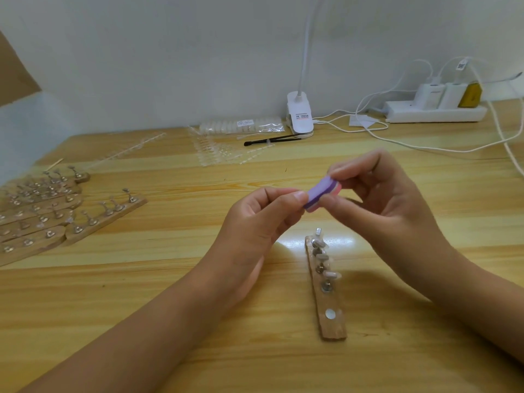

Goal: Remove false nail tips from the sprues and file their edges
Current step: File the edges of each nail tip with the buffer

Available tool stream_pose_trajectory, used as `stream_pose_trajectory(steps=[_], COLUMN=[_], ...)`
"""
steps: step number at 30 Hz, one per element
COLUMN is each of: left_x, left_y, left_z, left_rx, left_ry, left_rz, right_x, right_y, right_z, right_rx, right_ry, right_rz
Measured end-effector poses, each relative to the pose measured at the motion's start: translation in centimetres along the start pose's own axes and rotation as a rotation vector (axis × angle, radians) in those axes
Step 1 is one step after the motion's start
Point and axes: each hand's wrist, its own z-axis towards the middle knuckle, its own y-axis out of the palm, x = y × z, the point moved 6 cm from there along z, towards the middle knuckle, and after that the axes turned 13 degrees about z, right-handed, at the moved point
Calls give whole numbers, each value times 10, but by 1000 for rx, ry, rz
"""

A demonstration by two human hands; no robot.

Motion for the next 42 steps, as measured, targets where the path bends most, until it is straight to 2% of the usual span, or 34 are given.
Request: stream_pose_trajectory(steps=[7, 11, 14, 20, 25, 27, 34, 38, 42], left_x=[0, -3, -4, -5, -3, -1, -1, -2, -3], left_y=[1, 0, 2, 2, 6, 6, 11, 6, 10], left_z=[0, 1, 1, 1, -1, -1, -3, -2, -3], left_rx=[3, 9, 0, -54, -113, -118, -159, -130, -166], left_ry=[2, -26, -43, -91, -89, -66, -17, -31, -26], left_rz=[2, -3, -27, -31, -24, -14, 177, 169, 196], right_x=[5, -1, 5, -12, -7, -7, -7, -4, -5], right_y=[5, -1, 4, -35, -17, -11, -10, -8, -10], right_z=[-2, -1, -1, 11, 11, 9, 7, 6, 7], right_rx=[-33, 34, 3, 225, -29, -76, -77, -105, -52], right_ry=[47, -17, 50, 30, 133, 149, 164, 195, 158], right_rz=[-29, -24, -35, 74, 12, -33, -72, -89, -75])
